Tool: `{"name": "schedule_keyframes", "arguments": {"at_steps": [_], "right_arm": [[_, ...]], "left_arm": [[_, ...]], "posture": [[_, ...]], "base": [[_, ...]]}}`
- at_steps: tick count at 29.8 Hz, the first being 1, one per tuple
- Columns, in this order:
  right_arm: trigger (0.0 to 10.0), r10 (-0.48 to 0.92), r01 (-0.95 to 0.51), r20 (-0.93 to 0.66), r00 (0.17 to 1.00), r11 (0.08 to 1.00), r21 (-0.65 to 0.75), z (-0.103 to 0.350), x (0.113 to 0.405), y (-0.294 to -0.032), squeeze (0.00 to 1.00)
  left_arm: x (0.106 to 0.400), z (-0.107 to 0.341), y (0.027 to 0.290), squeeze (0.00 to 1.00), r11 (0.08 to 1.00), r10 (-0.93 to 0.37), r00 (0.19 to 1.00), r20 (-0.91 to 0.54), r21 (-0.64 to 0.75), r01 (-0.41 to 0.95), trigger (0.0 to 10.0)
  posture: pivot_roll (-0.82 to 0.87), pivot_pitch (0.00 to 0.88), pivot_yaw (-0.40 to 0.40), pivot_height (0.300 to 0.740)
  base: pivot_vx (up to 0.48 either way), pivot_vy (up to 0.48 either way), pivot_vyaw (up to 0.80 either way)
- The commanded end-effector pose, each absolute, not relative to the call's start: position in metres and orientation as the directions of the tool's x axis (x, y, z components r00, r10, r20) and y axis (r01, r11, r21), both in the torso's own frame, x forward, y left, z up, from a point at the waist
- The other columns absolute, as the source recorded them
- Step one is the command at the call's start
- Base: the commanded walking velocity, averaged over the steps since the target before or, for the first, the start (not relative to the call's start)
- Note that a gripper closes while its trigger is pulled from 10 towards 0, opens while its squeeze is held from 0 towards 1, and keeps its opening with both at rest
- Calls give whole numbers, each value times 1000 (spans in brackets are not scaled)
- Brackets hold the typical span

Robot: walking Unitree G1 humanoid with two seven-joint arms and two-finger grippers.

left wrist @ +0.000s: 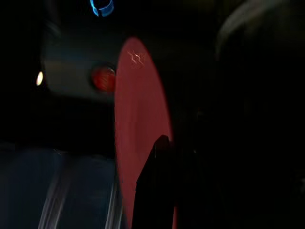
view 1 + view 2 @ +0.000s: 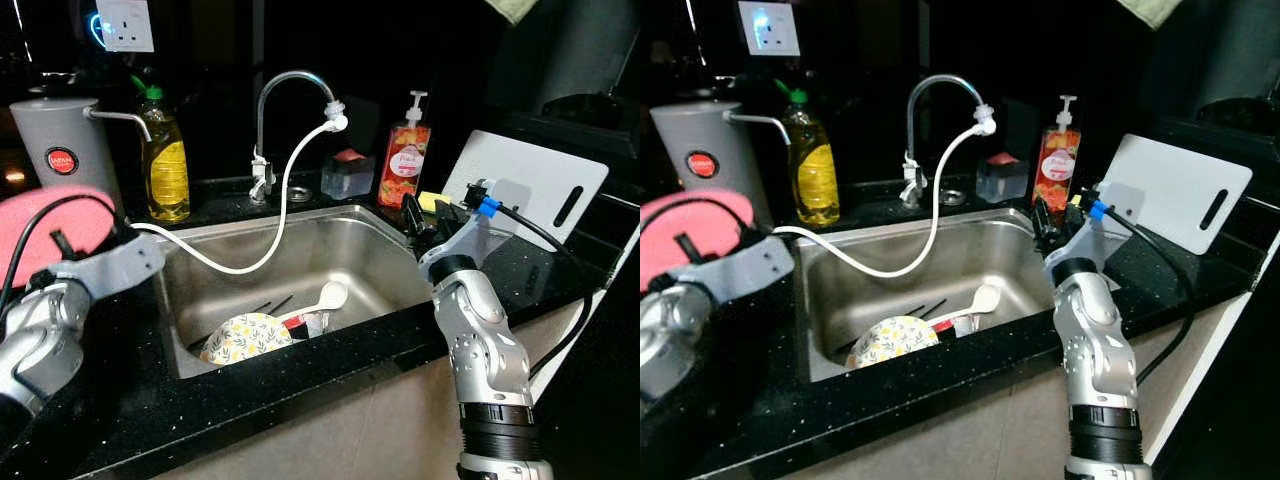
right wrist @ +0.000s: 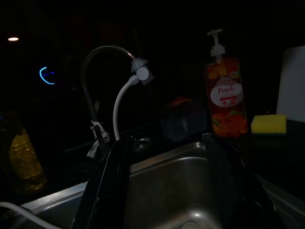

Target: Kitchen organization

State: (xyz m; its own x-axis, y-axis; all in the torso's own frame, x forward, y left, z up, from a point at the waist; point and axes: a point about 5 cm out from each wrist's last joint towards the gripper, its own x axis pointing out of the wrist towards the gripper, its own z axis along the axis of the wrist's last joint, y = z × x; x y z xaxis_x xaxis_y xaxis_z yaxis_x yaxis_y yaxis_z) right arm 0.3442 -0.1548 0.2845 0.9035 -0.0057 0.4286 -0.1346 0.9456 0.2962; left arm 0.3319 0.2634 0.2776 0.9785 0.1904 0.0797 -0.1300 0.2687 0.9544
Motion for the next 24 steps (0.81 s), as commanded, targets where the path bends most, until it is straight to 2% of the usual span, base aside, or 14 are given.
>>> {"name": "schedule_keyframes", "arguments": {"at_steps": [1, 2, 3, 4, 5, 7, 9, 14, 15, 17, 18, 20, 22, 24], "right_arm": [[10000, -6, -138, 441, 898, 946, 293, 289, 345, -155, 0], [10000, -5, -138, 442, 897, 946, 292, 289, 344, -155, 0], [10000, -5, -138, 442, 897, 946, 292, 289, 344, -155, 0], [10000, -5, -139, 443, 897, 946, 292, 289, 344, -155, 0], [10000, -5, -139, 443, 897, 946, 292, 289, 344, -155, 0], [10000, -2, -141, 445, 896, 947, 288, 291, 345, -155, 0], [10000, 3, -145, 447, 895, 948, 283, 292, 345, -156, 0], [10000, 88, -240, 434, 896, 921, 308, 292, 346, -149, 0], [10000, 88, -240, 434, 896, 921, 308, 292, 346, -149, 0], [10000, 250, -394, 432, 866, 874, 285, 296, 342, -135, 0], [10000, 250, -394, 432, 866, 874, 285, 296, 342, -135, 0], [10000, 336, -442, 434, 836, 881, 169, 297, 338, -129, 0], [10000, 478, -511, 405, 779, 859, -32, 292, 331, -119, 0], [10000, 520, -531, 389, 760, 843, -89, 290, 329, -116, 0]], "left_arm": [[332, 286, 242, 0, 316, 69, 992, 105, 941, -122, 10000], [330, 288, 234, 0, 338, 5, 995, 96, 937, -92, 10000], [330, 288, 234, 0, 338, 5, 995, 96, 937, -92, 10000], [325, 287, 221, 0, 319, -107, 992, 72, 947, -34, 10000], [325, 287, 221, 0, 319, -107, 992, 72, 947, -34, 10000], [312, 286, 206, 0, 261, -260, 966, -9, 962, 79, 10000], [304, 289, 195, 0, 197, -355, 934, -32, 974, 109, 10000], [304, 295, 179, 0, 73, -466, 884, 20, 997, 16, 10000], [304, 295, 179, 0, 73, -466, 884, 20, 997, 16, 10000], [304, 300, 172, 0, -16, -546, 837, 39, 998, -58, 10000], [304, 300, 172, 0, -16, -546, 837, 39, 998, -58, 10000], [303, 306, 167, 0, -2, -586, 808, 55, 998, -70, 10000], [300, 311, 161, 0, 27, -622, 780, 69, 997, -67, 10000], [298, 313, 158, 0, 43, -639, 766, 69, 998, -54, 10000]], "posture": [[-38, 0, -45, 740], [-38, 0, -45, 740], [-38, 0, -45, 740], [-35, 0, -50, 740], [-35, 0, -50, 740], [-33, 0, -51, 740], [-33, 0, -51, 740], [-28, 0, -57, 740], [-28, 0, -57, 740], [-27, 0, -55, 740], [-27, 0, -55, 740], [-26, 0, -54, 740], [-32, 0, -52, 740], [-32, 0, -52, 740]], "base": [[0, 0, 0], [0, 0, 0], [0, 0, 0], [0, 0, 0], [0, 0, 0], [0, 0, 0], [0, 0, 0], [0, 0, 0], [0, 0, 0], [0, 0, 0], [0, 0, 0], [0, 0, 0], [0, 0, 0], [0, 0, 0]]}}
